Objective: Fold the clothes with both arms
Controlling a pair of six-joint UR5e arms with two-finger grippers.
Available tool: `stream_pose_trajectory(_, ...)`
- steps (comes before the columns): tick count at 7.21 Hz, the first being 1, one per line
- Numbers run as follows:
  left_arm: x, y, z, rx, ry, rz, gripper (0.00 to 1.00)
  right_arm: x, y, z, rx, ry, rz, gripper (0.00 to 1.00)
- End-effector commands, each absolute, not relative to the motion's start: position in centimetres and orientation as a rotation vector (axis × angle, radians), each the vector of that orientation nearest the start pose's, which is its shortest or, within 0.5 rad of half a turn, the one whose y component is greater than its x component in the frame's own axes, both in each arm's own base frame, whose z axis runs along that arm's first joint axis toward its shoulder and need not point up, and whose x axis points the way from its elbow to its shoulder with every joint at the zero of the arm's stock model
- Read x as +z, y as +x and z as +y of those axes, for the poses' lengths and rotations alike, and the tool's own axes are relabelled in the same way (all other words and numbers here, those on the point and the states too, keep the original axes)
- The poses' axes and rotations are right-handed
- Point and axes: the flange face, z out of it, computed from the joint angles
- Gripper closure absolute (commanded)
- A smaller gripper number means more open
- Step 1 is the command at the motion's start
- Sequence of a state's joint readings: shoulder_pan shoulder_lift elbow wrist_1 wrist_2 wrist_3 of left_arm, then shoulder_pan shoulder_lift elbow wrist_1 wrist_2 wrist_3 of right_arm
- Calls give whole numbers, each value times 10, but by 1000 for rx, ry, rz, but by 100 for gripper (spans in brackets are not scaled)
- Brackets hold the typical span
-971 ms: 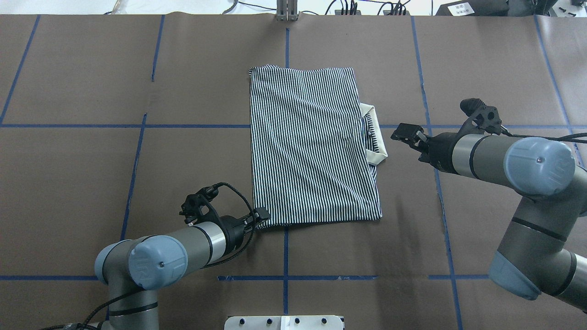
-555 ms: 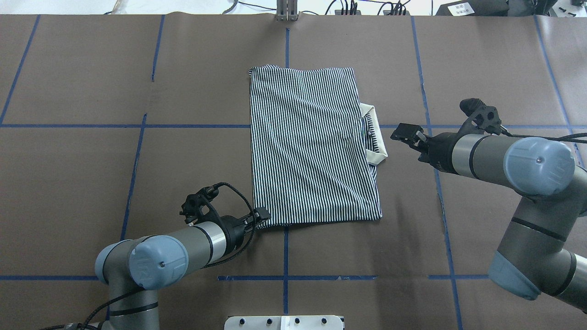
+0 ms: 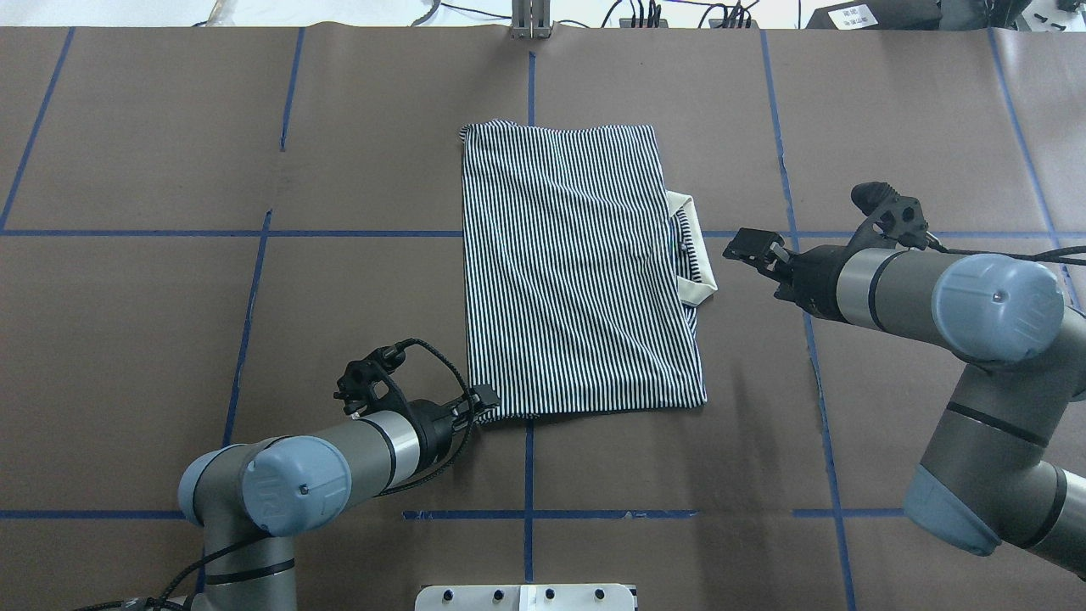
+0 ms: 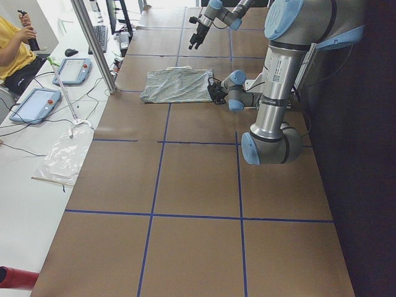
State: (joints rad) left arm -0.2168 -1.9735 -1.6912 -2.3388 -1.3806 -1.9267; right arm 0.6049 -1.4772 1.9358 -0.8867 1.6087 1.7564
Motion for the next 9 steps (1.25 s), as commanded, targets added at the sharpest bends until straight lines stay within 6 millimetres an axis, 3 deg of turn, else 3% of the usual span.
stream_pose_trajectory(1, 285, 582, -284, -612, 73, 1324, 44, 363, -357, -404, 680, 210, -1148, 1)
stream_pose_trajectory(4, 284, 583, -282, -612, 71, 1326, 60, 364, -357, -404, 679, 208, -1147, 1)
stream_pose_trajectory(6, 286, 582, -282, -609, 73, 1324, 100, 364, -356, -404, 679, 208, -1149, 1)
stream_pose_trajectory(8, 285, 582, -282, -609, 75, 1327, 100, 363, -358, -403, 679, 207, -1150, 1)
stream_pose_trajectory(9, 285, 582, -283, -610, 76, 1327, 100, 352, -362, -395, 673, 203, -1173, 3)
